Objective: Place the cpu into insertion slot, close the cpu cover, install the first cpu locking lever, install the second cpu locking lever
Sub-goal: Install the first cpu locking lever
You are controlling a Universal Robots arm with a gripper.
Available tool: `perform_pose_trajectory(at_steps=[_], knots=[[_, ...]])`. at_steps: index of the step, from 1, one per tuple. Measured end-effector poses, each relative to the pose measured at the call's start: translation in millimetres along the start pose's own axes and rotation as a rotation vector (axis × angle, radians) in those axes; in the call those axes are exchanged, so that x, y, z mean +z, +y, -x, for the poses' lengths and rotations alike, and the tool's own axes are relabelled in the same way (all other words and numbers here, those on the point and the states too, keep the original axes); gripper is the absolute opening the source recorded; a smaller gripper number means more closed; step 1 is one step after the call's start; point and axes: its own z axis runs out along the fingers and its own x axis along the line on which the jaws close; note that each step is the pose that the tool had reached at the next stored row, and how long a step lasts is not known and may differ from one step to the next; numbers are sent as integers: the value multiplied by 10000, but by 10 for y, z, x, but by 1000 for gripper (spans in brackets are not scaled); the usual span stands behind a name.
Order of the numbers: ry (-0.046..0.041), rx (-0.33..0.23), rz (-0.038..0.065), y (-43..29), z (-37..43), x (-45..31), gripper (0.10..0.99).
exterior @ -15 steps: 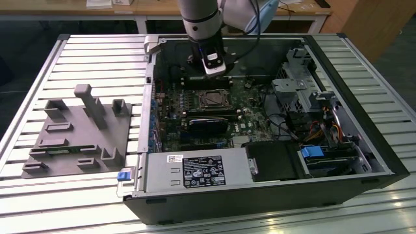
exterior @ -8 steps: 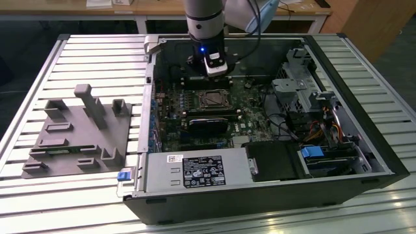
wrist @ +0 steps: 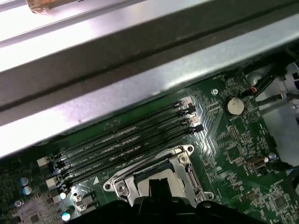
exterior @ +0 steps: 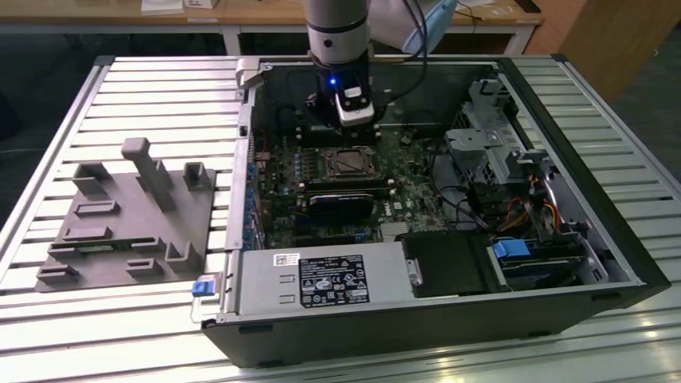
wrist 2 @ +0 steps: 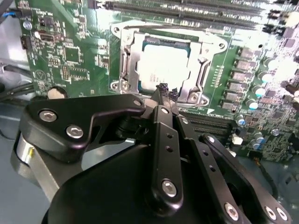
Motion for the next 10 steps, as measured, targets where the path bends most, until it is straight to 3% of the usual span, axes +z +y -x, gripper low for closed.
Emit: perform_pose_trajectory(at_steps=[10], knots=[[-33,46,-72,-119,58,-1,102]])
